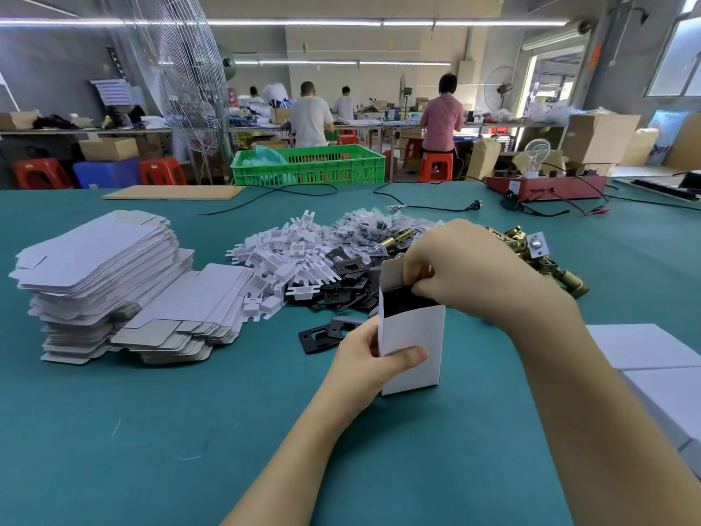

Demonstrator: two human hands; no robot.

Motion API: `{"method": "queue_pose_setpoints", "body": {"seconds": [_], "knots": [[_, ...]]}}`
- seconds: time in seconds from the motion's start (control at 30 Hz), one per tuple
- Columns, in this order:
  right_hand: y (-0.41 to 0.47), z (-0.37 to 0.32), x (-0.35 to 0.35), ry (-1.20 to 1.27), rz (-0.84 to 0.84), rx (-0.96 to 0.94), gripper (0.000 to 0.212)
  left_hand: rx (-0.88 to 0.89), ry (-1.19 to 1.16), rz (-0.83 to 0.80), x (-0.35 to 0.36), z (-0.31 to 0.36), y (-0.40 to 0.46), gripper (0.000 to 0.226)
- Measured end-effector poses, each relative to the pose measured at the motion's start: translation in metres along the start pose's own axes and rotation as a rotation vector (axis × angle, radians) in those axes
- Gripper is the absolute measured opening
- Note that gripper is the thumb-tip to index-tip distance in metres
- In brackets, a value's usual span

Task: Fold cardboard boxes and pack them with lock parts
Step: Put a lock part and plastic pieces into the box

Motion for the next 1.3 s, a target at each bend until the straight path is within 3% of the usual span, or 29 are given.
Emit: {"method": "queue_pose_setpoints", "body": {"seconds": [0.1, 0.37, 0.8, 0.97, 1.07, 1.17, 1.3], "knots": [[-0.001, 0.003, -0.005, 0.05, 0.076, 0.015, 0.019, 0.001, -0.016, -0.007, 0.0, 0.001, 0.0, 0.033], [-0.002, 0.004, -0.005, 0.08, -0.096, -0.008, 0.012, 0.002, -0.025, -0.005, 0.0, 0.003, -0.001, 0.032], [0.004, -0.003, 0.009, 0.005, -0.061, -0.024, 0.01, 0.001, -0.022, -0.004, 0.0, 0.003, -0.001, 0.032], [0.003, -0.002, 0.008, -0.03, -0.074, -0.044, 0.029, -0.004, -0.011, -0.007, 0.0, 0.002, -0.001, 0.033], [0.003, -0.007, 0.011, -0.018, -0.071, -0.063, 0.016, -0.004, -0.009, -0.004, -0.001, 0.0, 0.0, 0.034], [0.003, -0.006, 0.01, -0.001, -0.056, -0.068, 0.027, -0.002, -0.009, 0.002, 0.0, 0.0, 0.0, 0.033], [0.004, 0.007, -0.001, 0.066, 0.06, -0.085, 0.02, 0.01, -0.014, -0.004, 0.0, 0.001, 0.0, 0.032]]}}
Point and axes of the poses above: each hand's wrist, its own y-axis towards the middle knuckle, its own x-axis out of the palm, z = x × y, the point moved 3 cm from there along y, towards the middle knuckle, and after that the axes turned 12 degrees about x, right-handed, at the moved point
